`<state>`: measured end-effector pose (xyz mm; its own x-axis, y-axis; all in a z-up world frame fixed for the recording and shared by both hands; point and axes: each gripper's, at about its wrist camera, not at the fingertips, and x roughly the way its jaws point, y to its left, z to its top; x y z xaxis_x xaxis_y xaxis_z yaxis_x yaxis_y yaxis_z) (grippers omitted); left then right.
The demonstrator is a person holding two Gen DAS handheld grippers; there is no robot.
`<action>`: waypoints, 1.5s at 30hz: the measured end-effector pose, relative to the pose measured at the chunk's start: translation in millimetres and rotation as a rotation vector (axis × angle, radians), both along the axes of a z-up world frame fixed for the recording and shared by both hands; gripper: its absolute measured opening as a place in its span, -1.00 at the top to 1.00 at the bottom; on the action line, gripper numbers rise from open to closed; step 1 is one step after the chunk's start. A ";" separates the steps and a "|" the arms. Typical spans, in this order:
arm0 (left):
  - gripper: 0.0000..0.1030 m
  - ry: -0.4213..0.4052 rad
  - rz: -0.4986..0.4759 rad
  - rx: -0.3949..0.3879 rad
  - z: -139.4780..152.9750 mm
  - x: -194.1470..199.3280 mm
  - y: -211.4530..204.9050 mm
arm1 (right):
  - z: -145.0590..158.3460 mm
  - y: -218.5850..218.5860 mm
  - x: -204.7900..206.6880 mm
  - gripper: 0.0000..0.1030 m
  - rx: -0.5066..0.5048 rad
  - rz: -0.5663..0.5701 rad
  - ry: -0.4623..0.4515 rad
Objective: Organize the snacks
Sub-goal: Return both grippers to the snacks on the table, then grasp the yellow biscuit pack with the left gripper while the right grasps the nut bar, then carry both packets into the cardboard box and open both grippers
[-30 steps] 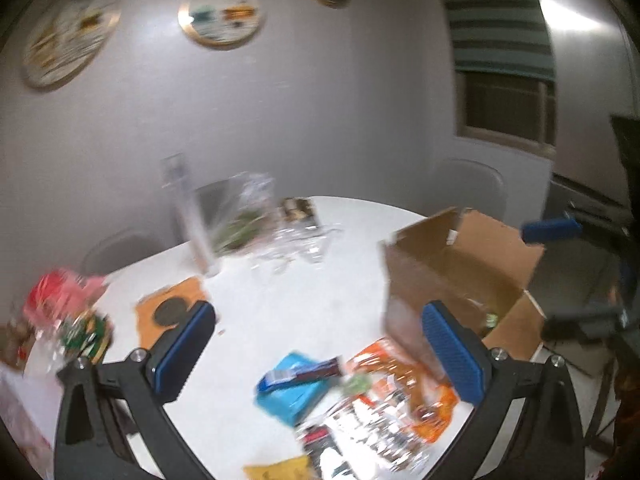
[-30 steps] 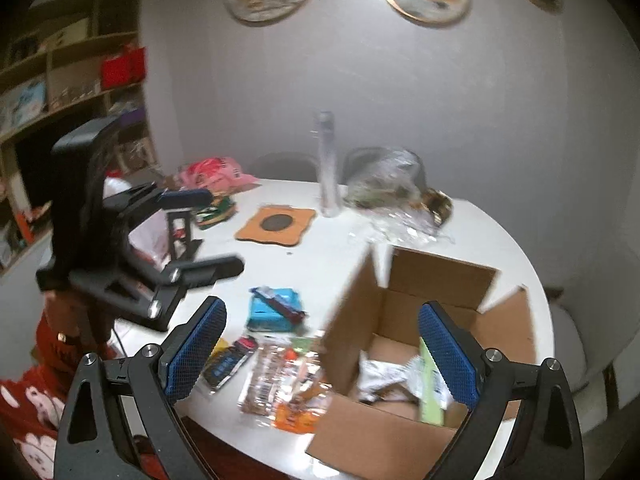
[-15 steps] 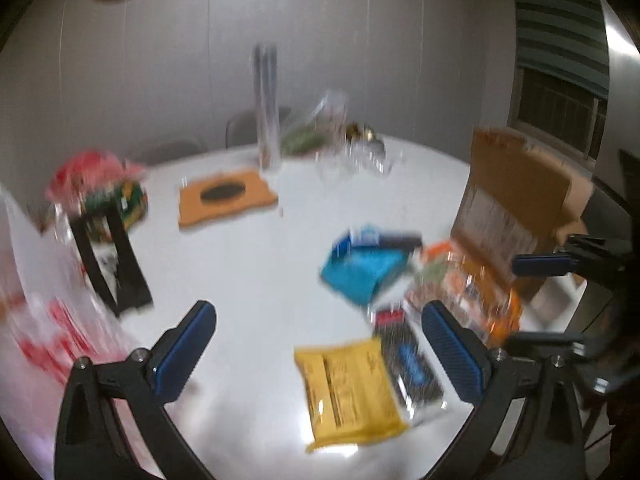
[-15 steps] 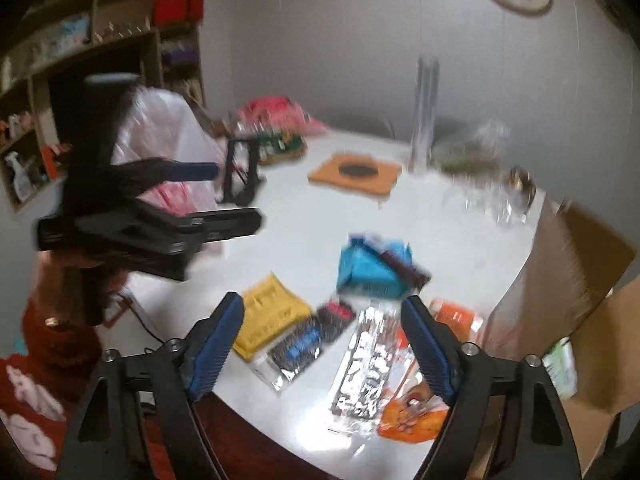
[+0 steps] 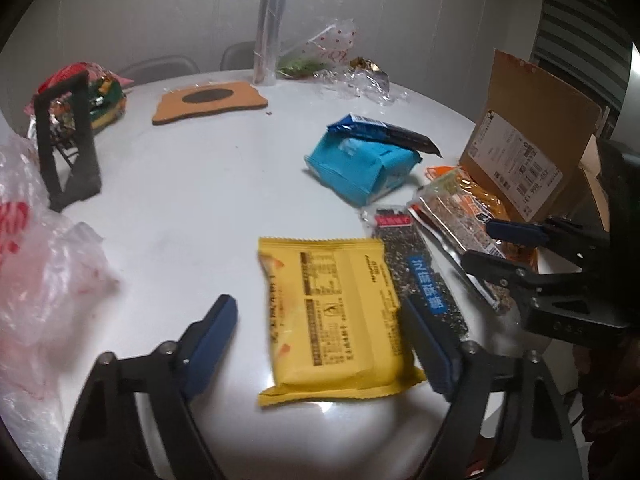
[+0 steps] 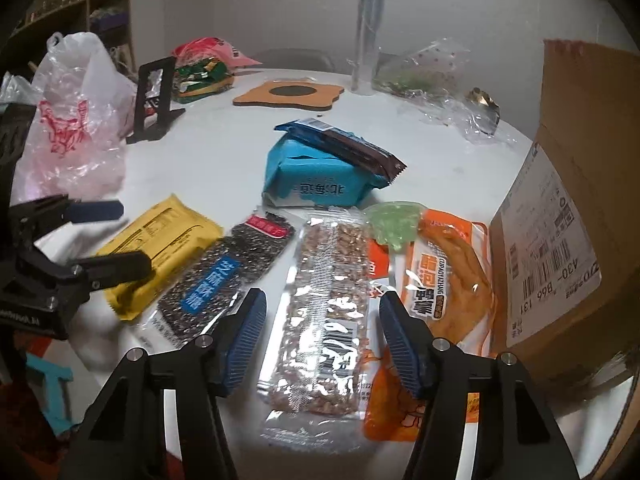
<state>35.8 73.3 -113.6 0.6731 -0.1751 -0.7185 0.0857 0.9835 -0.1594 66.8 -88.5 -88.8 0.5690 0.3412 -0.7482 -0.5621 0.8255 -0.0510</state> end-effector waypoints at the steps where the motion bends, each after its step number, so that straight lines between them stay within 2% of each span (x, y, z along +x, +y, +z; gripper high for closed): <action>1: -0.49 0.000 0.000 -0.003 -0.2 0.4 -1.2 | -0.7 -0.1 2.6 0.02 0.004 -0.001 0.006; 4: -0.40 0.000 -0.004 0.011 -1.2 3.2 -7.0 | -6.7 0.3 8.0 0.04 0.001 0.000 0.022; 8: -0.40 0.009 -0.005 0.014 -0.2 4.6 -10.7 | -8.9 4.3 6.7 0.08 -0.005 0.005 0.001; 12: -0.30 -0.007 -0.011 0.067 -1.1 4.1 -17.0 | -9.3 7.7 3.3 0.23 -0.003 0.010 -0.017; 16: -0.29 -0.005 -0.016 0.054 -1.2 4.1 -13.9 | -9.5 12.4 -1.8 0.24 -0.028 0.023 -0.043; 24: -0.28 -0.021 -0.008 0.044 5.4 0.8 -5.5 | -2.3 10.2 -3.3 0.24 0.007 0.036 -0.036; 28: -0.29 -0.055 0.003 0.037 18.7 -2.6 -0.2 | 8.2 11.8 -5.7 0.25 0.029 0.056 -0.043; 32: -0.28 -0.107 0.011 0.042 41.0 -4.7 4.2 | 24.2 13.5 -9.8 0.24 0.063 0.098 -0.056; 35: -0.29 -0.165 0.015 0.031 66.1 -4.6 5.7 | 47.1 9.8 -9.4 0.24 0.118 0.118 -0.062; 39: -0.28 -0.259 0.006 0.001 109.0 1.6 0.8 | 83.0 2.1 -8.2 0.24 0.169 0.148 -0.095; 45: -0.28 -0.402 -0.048 0.038 182.2 15.9 -34.1 | 142.2 -26.2 -2.8 0.24 0.237 0.159 -0.162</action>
<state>51.6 39.2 68.6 0.8932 -0.1918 -0.4066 0.1801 0.9814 -0.0671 64.0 -114.6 53.5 0.6000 0.5891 -0.5413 -0.6849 0.7279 0.0328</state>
